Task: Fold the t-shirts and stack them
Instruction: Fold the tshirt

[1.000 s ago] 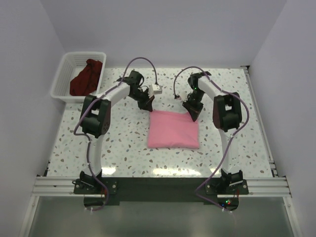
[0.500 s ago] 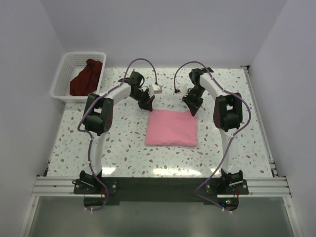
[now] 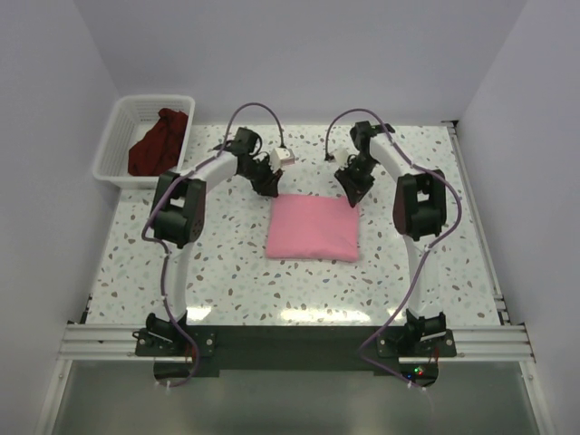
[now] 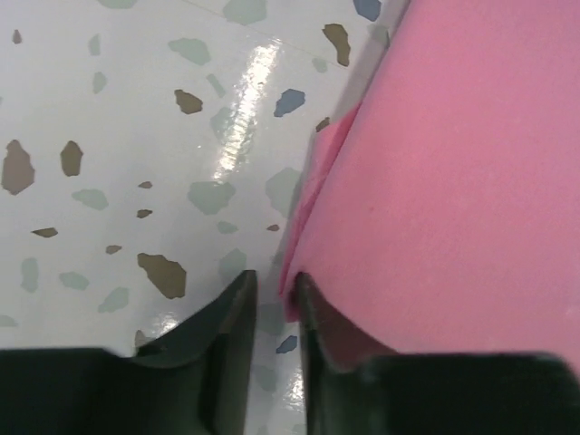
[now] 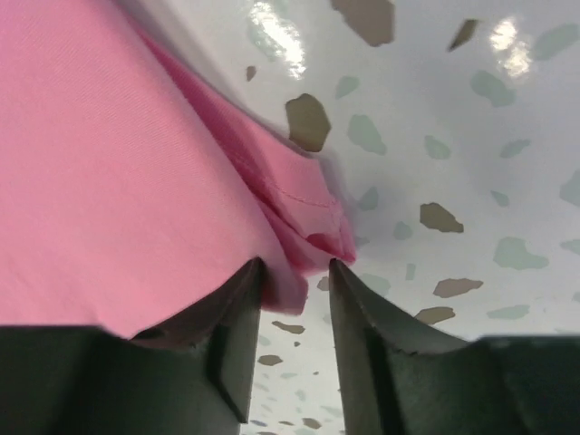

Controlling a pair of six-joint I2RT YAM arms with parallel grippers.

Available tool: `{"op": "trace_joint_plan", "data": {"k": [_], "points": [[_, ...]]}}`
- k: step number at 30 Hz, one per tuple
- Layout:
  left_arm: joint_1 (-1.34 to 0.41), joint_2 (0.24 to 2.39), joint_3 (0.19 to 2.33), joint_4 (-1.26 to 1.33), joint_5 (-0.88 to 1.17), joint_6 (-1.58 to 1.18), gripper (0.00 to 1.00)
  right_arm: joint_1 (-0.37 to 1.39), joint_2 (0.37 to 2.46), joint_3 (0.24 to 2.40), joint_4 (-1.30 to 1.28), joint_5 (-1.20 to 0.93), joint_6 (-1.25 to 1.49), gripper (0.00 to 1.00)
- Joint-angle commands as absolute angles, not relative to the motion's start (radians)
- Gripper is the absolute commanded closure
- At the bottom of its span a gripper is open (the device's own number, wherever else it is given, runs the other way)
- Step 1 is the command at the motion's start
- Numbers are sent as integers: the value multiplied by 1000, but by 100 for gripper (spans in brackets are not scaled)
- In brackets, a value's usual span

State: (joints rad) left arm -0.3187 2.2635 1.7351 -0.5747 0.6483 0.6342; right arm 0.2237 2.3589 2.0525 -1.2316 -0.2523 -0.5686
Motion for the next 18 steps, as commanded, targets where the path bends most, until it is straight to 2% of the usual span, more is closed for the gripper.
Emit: {"op": "trace_joint_plan", "data": {"k": [1,2,3,4,5,8,10,12,14,18], "points": [[-276,2217,1717,-502,567,559,62,209,2307,2085,-1144,-213,-482,56],[-264,2166,1700,-489,580,523,34,201,2274,2091,-1146,-222,-474,44],[-259,2134,1680,-459,609,506,21,195,2254,2100,-1153,-235,-462,19],[-252,2099,1642,-450,621,488,0,190,2226,2100,-1163,-286,-457,8],[-250,2029,1626,-448,636,474,0,181,2198,2099,-1172,-316,-456,1],[-252,1910,1563,-489,753,390,0,179,2080,2042,-1218,-472,-428,1],[-273,1864,1488,-502,839,318,0,183,1991,1933,-1216,-570,-405,1],[-291,1804,1421,-471,920,195,0,181,1933,1811,-1207,-754,-351,1],[-328,1749,1269,-396,975,-2,0,192,1913,1728,-1195,-944,-277,1],[-443,1703,990,-23,1147,-386,0,276,1928,1525,-1221,-1188,-227,1]]}}
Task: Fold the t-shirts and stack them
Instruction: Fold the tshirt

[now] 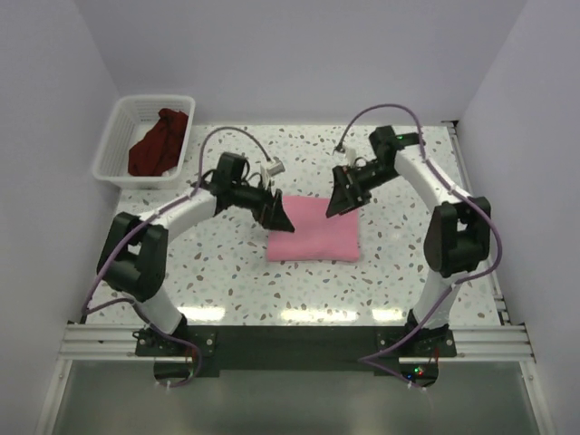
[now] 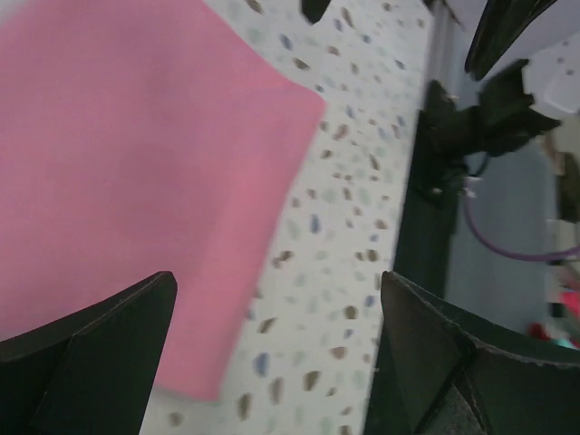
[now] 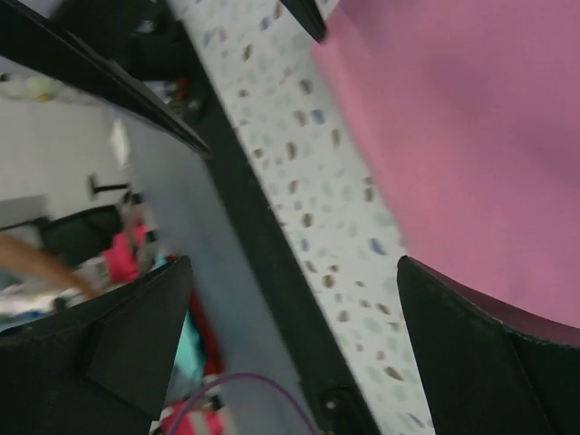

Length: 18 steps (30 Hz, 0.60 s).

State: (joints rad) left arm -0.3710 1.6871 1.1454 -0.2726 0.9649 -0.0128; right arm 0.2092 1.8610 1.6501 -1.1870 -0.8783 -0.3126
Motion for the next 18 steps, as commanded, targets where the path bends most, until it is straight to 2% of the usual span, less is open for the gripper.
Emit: {"op": "trace_joint_plan", "data": {"k": [1,6,15,18], "points": [[-490,1700,920,47,1157,-440,0,331,1930,1496,-1213,-1207,-218,1],[-525,1765,867,236,1166,-589,0,416,1922,1338,-989,-1173,-60,1],[-416,2029,902,196,1173,-534,0,269,2256,1339,-1201,-1118,-348,1],[-385,2068,881,135,1155,-462,0,216,2286,1296,-1204,-1072,-393,1]]}}
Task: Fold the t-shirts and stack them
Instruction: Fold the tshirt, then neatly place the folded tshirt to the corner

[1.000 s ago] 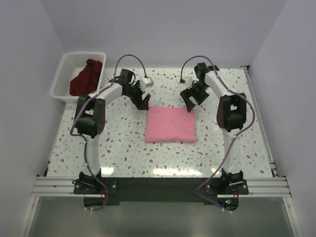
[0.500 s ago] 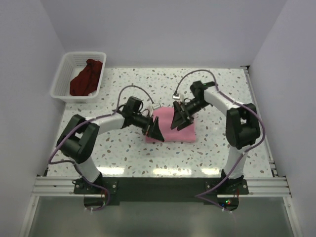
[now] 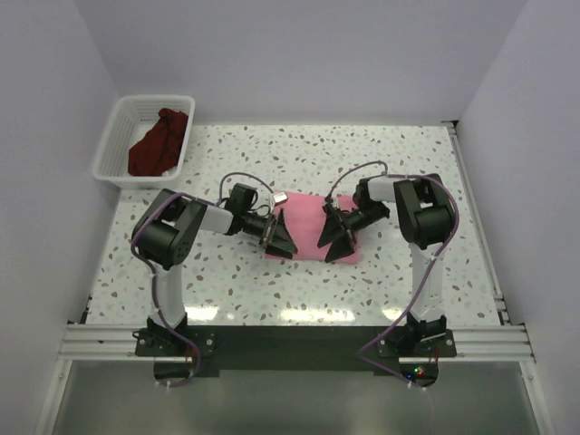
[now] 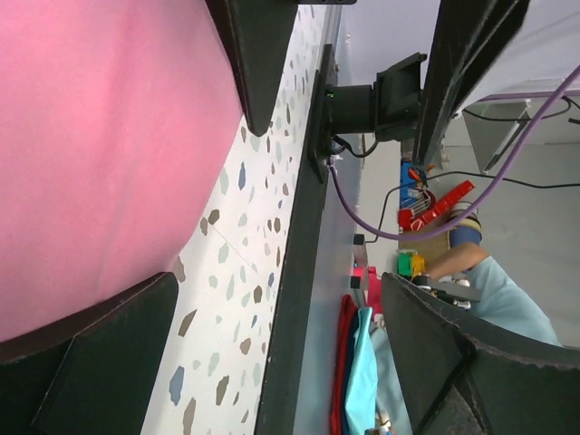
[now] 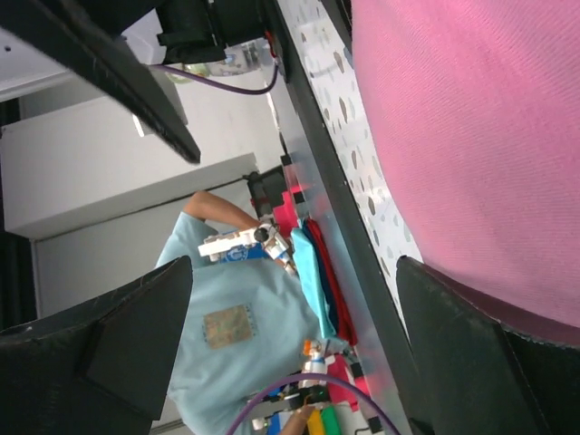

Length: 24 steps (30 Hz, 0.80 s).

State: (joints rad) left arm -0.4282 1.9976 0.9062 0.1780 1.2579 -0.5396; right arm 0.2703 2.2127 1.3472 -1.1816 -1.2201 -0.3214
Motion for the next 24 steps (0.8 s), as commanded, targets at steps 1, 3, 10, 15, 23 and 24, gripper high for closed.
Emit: {"op": "trace_joint_plan", "data": {"k": [1,3,10,15,23,24], "points": [[-382,2069,876,123,1152,-445,0,207,2275,1280,-1189,-1057,-385,1],[-380,2057,865,92,1144,-407,0,204,2229,1250,-1154,-1020,-359,1],[-365,1838,963,-237,1071,-38,0,175,2009,1338,-1221,-881,-393,1],[-365,1645,977,-339,846,97,0,173,1835,1402,-1187,-796,-335,1],[-301,1534,992,-290,625,31,0,342,1749,1420,-1000,-294,-169,1],[-279,1535,1023,-288,612,19,0,375,1755,1422,-986,-249,-152,1]]}}
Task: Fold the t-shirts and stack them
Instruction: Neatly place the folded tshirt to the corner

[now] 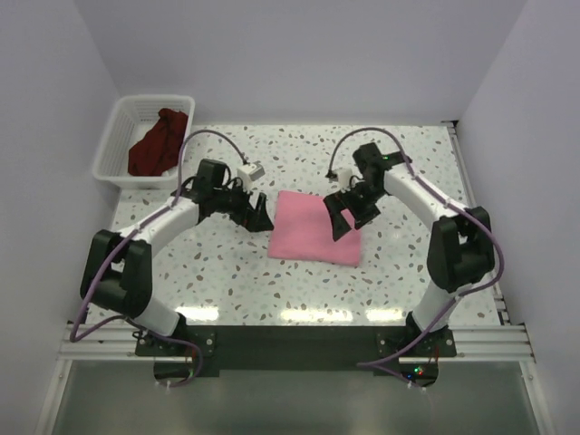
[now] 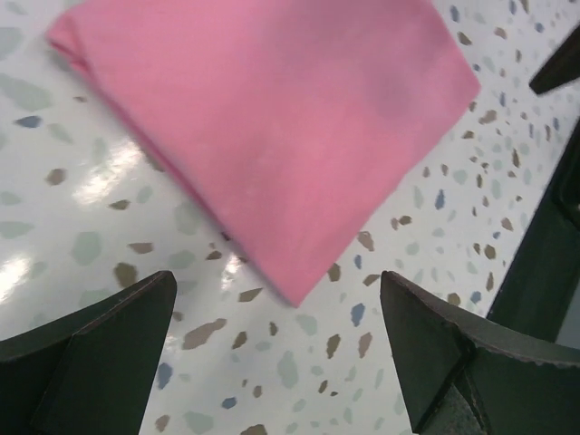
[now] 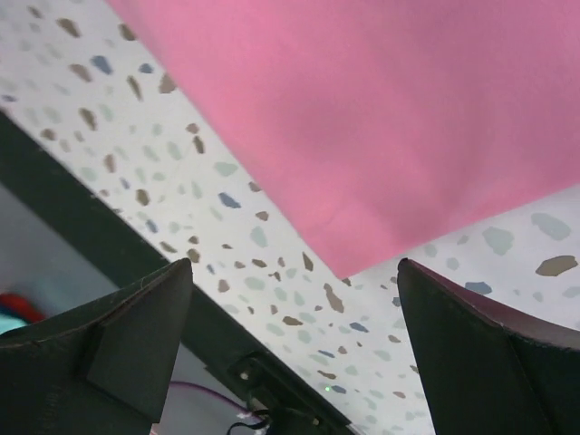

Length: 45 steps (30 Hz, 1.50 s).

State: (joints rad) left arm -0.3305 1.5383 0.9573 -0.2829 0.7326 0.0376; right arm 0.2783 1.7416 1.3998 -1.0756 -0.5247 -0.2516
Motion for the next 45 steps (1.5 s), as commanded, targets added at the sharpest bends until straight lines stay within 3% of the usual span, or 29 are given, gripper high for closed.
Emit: {"op": "trace_joint_plan", "data": {"k": [1,6,14,18,24,28,32,38,45], "points": [[-272,1531,1035,-285,603,8,0,444,1758,1424,-973,-211,-135,1],[-215,1496,1057,-302,555,15,0,650,1828,1443,-882,-2,-89,1],[-176,1496,1049,-324,551,18,0,632,2074,1513,-857,3,-101,1],[-167,1506,1063,-330,554,35,0,473,2017,1399,-874,-15,-242,1],[-166,1545,1088,-345,575,63,0,150,1956,1339,-966,14,-683,2],[-166,1578,1107,-354,581,61,0,-27,2023,1426,-1044,29,-1010,1],[-166,1608,1141,-368,591,51,0,-106,2129,1633,-1124,32,-1127,1],[-166,1614,1183,-388,574,60,0,-120,2160,1848,-1219,-27,-1079,1],[-166,1583,1187,-397,565,69,0,-141,1991,1945,-1241,-94,-663,1]]}}
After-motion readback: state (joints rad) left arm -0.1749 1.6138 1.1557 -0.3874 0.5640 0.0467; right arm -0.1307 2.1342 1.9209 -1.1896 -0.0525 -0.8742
